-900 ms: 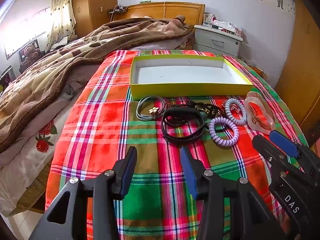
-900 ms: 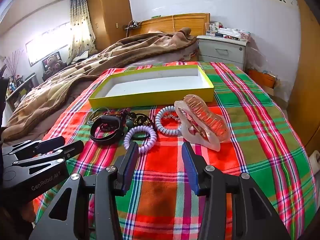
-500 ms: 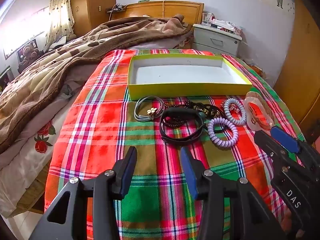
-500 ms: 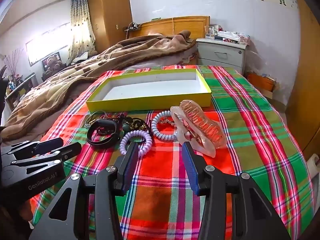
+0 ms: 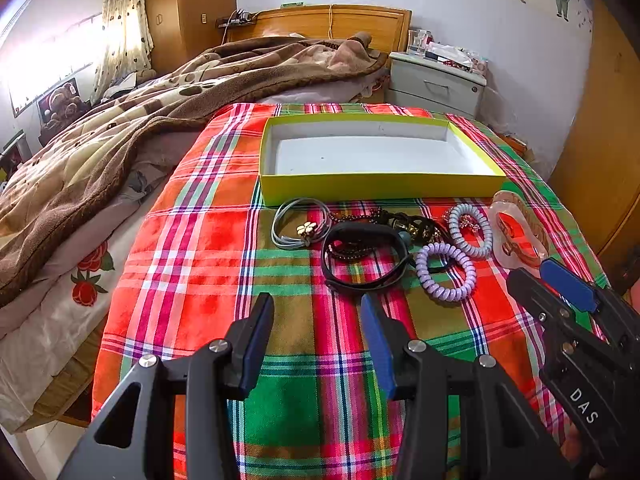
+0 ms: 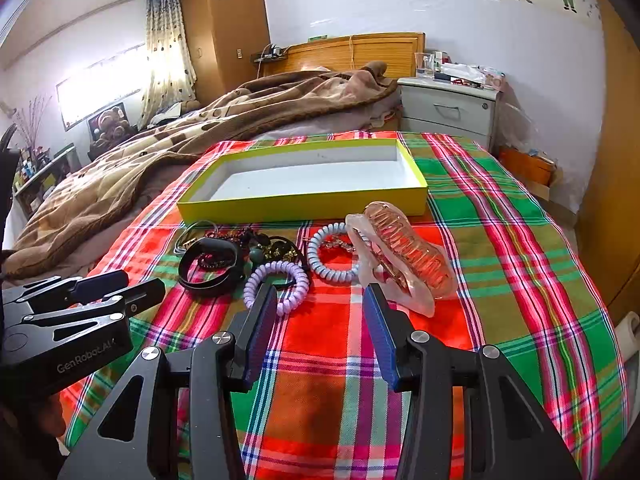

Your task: Organize jewelry

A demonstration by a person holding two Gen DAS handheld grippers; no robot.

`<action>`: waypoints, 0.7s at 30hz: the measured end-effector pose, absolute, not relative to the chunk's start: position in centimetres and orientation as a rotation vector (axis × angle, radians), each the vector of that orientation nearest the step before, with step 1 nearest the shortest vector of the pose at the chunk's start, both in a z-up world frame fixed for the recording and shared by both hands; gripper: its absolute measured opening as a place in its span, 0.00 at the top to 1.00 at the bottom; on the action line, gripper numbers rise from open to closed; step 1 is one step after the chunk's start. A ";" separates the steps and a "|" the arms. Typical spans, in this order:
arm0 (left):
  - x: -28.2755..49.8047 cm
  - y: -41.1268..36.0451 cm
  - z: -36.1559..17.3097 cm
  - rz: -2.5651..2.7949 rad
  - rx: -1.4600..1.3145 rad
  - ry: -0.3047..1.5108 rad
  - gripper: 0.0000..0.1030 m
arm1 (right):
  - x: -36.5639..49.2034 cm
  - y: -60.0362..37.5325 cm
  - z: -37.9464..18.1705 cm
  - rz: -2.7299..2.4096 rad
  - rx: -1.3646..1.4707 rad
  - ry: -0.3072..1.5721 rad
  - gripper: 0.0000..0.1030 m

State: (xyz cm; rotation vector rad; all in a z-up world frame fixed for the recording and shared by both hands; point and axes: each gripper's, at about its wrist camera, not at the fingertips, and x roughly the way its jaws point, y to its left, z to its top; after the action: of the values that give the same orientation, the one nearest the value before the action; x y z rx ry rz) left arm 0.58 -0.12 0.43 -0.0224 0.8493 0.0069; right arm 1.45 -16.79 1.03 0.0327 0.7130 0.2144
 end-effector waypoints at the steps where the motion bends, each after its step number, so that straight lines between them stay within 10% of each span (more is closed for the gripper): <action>1: 0.6 -0.1 0.4 0.009 -0.022 0.847 0.54 | 1.5 -16.8 1.0 0.214 0.034 0.713 0.55; 21: 0.6 -0.1 0.4 0.014 -0.023 0.854 0.54 | 1.5 -16.9 0.9 0.212 0.036 0.717 0.55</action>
State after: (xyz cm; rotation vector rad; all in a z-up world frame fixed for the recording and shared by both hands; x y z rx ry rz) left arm 0.58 -0.06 0.40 -0.0225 0.8538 0.0143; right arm 1.52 -16.90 0.94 0.0361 0.7171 0.2124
